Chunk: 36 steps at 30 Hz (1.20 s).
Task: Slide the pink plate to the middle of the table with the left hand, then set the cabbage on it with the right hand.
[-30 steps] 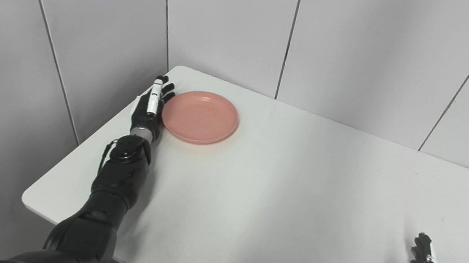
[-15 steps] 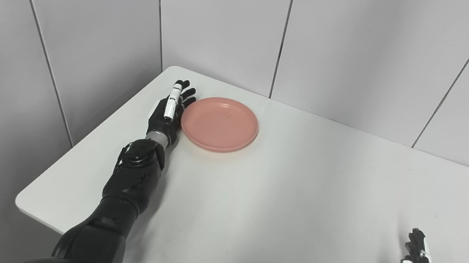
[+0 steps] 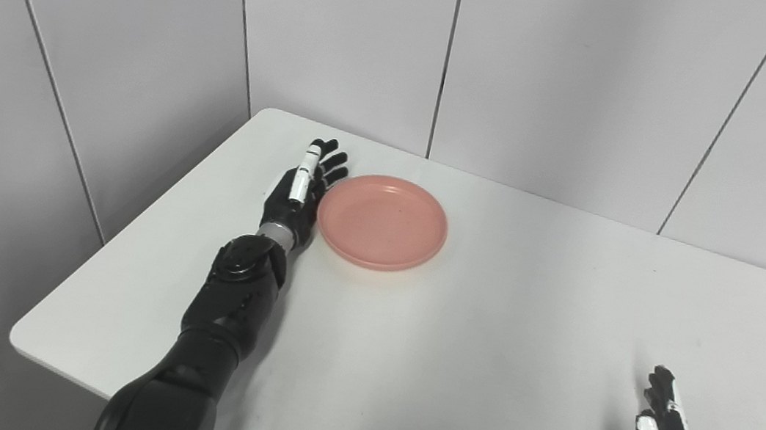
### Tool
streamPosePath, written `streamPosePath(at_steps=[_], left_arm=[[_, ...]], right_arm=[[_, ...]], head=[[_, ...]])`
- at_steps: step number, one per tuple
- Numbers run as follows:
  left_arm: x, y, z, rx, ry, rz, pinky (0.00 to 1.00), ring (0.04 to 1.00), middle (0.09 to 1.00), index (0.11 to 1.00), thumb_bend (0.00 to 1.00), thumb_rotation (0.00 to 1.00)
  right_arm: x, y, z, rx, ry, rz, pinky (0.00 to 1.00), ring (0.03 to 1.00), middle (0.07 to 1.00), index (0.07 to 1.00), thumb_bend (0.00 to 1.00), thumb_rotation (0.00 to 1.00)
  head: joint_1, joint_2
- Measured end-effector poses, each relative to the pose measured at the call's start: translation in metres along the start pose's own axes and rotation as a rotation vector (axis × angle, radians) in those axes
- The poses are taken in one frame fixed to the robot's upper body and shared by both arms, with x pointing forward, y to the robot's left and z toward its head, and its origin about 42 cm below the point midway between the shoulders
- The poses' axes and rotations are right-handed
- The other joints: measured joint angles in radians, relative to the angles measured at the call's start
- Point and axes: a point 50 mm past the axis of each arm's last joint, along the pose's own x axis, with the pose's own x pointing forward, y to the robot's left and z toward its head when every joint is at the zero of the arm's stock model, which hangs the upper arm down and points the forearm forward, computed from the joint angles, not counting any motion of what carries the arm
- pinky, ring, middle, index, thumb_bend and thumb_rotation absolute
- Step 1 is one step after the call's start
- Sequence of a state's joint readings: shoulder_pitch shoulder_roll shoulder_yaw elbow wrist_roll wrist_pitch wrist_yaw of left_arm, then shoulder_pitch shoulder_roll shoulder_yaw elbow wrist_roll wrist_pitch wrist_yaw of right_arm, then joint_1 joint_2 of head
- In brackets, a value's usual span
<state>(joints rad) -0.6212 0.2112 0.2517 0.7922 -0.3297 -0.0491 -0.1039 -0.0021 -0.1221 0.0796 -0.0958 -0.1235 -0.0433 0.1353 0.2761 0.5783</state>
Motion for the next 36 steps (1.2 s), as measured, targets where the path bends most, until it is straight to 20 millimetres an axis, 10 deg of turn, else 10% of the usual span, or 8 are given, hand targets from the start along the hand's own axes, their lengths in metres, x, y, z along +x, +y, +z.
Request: streamPosePath(at_steps=[36], left_arm=[[-0.037,-0.088,-0.025,-0.046,0.091,-0.243,0.97,0.956,0.953,0.931,0.38,1.0]], right_arm=[[0.001,0.004,0.001,0.036,-0.001,-0.002,0.99,0.988,0.996,1.0,0.36,1.0]], head=[[-0.054,0.032]])
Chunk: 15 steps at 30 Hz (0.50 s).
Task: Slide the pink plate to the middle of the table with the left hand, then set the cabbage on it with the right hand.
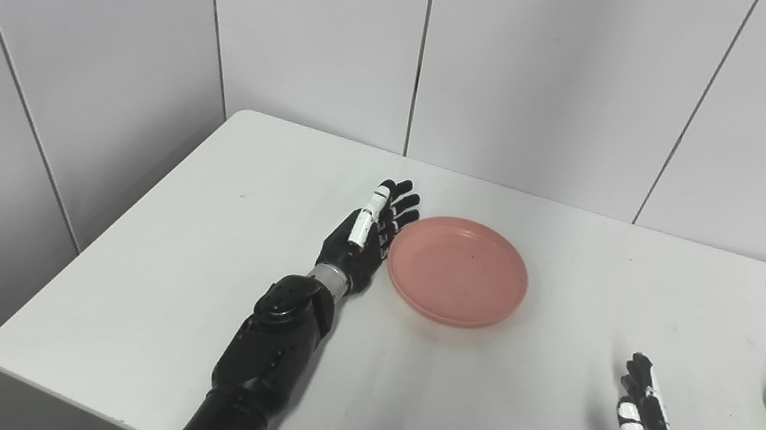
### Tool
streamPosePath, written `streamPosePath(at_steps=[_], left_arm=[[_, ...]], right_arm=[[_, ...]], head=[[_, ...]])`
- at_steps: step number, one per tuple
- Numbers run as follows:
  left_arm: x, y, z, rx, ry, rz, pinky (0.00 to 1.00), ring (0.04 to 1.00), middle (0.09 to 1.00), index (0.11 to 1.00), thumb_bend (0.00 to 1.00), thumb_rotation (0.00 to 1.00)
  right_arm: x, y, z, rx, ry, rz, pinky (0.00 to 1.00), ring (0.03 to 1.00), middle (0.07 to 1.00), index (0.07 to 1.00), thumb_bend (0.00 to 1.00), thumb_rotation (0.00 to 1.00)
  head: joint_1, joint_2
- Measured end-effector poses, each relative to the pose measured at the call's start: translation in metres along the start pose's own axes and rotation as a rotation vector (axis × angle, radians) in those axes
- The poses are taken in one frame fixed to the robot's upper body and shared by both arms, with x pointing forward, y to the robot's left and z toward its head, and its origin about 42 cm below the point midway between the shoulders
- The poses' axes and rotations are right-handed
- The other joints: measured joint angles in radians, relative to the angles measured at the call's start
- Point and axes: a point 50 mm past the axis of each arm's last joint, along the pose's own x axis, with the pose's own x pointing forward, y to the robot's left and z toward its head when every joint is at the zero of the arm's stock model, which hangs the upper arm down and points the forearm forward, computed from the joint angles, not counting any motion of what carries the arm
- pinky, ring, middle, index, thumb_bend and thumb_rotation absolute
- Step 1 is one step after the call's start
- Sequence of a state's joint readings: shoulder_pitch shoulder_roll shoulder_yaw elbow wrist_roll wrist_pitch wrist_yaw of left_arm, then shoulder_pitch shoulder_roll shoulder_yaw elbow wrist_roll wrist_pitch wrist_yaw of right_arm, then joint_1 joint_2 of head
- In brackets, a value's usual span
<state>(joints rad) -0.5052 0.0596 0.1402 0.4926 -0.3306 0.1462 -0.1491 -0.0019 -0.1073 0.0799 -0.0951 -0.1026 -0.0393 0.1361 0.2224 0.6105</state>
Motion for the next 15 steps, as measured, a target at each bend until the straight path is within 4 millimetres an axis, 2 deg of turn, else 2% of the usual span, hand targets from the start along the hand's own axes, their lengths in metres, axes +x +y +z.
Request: streamPosePath(at_steps=[11,15], left_arm=[[-0.009,-0.014,-0.007,-0.006,0.012,-0.064,0.96,0.95,0.953,0.941,0.39,1.0],[-0.012,-0.023,-0.009,-0.013,0.02,-0.083,0.96,0.956,0.955,0.944,0.38,1.0]], right_arm=[[0.001,0.004,0.001,0.014,-0.001,-0.003,0.97,0.98,0.993,0.996,0.36,1.0],[0.001,0.005,0.001,0.021,-0.002,-0.003,0.97,0.979,0.993,0.993,0.37,1.0]], head=[[-0.048,0.023],[-0.089,0.034]])
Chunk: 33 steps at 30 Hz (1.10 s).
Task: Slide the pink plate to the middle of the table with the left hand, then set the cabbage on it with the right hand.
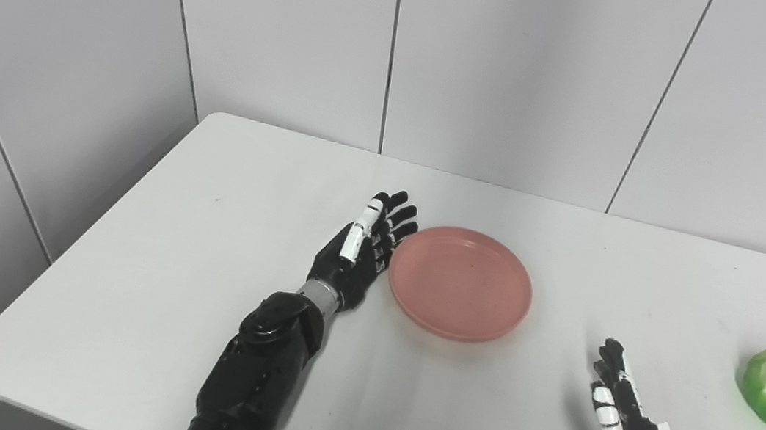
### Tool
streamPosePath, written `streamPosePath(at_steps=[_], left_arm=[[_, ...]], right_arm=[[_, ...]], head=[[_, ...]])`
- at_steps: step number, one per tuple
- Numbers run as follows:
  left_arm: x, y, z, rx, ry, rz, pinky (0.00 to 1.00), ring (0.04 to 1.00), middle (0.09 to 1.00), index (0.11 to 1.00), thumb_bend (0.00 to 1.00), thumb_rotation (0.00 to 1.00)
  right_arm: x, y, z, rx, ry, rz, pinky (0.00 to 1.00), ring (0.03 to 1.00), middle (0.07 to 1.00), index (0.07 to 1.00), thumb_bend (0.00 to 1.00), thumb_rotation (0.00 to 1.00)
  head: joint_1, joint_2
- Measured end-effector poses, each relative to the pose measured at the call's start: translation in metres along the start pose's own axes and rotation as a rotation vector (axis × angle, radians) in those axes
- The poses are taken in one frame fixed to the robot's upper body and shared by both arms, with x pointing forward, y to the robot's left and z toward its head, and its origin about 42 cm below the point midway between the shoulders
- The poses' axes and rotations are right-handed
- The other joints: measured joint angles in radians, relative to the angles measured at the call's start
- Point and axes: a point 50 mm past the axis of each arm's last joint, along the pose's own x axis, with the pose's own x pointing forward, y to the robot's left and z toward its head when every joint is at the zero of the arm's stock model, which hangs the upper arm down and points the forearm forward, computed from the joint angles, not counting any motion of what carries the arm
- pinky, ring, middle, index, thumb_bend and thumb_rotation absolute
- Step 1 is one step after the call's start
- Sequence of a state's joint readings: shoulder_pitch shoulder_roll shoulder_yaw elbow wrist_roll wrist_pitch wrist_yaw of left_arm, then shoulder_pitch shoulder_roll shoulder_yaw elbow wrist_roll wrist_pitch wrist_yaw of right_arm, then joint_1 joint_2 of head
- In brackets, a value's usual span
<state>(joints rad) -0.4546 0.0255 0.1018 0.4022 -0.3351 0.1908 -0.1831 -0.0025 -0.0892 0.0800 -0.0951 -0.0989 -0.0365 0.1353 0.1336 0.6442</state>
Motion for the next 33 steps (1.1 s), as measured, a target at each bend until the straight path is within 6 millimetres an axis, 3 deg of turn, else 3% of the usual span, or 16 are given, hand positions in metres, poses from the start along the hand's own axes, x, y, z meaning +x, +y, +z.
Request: streamPosePath(at_steps=[16,33], left_arm=[[-0.019,-0.015,-0.007,-0.071,0.011,-0.028,1.0,0.967,0.958,0.947,0.4,1.0],[-0.038,-0.007,-0.014,-0.045,0.005,-0.099,0.9,0.923,0.925,0.916,0.42,1.0]], right_arm=[[0.005,0.013,0.002,-0.021,0.0,-0.022,0.93,0.959,0.972,0.97,0.41,1.0],[0.011,0.024,0.004,-0.051,0.014,-0.148,0.96,0.982,0.979,0.976,0.4,1.0]], head=[[-0.161,0.028],[-0.319,0.048]])
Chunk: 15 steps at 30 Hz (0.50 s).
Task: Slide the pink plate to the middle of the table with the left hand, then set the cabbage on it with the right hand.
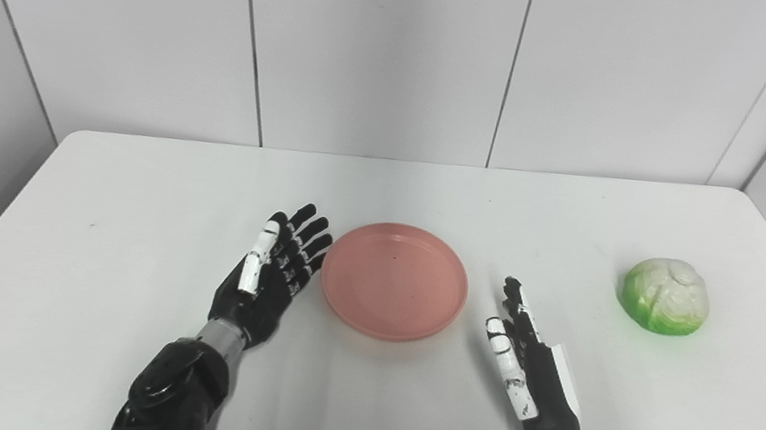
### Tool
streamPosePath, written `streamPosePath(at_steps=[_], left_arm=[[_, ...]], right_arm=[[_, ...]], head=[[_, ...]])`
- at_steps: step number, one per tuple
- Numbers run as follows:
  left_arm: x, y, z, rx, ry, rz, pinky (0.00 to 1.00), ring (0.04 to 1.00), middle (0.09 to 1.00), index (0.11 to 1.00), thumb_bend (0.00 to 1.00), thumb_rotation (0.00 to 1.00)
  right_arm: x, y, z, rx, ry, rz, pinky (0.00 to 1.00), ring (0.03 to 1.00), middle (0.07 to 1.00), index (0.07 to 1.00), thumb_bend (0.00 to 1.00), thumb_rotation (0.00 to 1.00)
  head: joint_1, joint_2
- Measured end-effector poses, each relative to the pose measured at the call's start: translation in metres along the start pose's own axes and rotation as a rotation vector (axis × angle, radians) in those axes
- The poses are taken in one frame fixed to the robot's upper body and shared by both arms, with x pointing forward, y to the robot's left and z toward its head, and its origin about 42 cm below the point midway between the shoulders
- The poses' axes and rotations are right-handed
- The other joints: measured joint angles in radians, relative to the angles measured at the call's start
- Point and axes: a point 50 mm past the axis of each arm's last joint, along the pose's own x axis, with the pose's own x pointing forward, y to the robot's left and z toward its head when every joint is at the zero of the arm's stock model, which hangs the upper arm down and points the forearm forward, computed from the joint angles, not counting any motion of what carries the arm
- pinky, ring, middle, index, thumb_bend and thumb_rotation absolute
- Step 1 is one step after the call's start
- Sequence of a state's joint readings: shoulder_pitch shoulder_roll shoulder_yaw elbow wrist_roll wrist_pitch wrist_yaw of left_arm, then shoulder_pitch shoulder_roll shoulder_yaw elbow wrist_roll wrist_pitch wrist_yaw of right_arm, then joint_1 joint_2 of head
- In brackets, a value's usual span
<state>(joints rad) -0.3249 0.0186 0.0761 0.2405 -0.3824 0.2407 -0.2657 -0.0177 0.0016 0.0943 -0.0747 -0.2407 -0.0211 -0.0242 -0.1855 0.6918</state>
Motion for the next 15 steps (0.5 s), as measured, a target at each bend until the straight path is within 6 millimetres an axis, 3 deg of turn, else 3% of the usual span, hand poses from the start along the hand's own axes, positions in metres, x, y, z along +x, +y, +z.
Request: streamPosePath(at_steps=[15], left_arm=[[-0.002,0.0083,-0.0075,0.006,-0.024,-0.041,0.89,0.899,0.901,0.889,0.46,1.0]], right_arm=[[0.0006,-0.0018,0.0014,-0.032,0.0,-0.087,0.96,0.975,0.974,0.975,0.43,1.0]], head=[[-0.085,-0.015]])
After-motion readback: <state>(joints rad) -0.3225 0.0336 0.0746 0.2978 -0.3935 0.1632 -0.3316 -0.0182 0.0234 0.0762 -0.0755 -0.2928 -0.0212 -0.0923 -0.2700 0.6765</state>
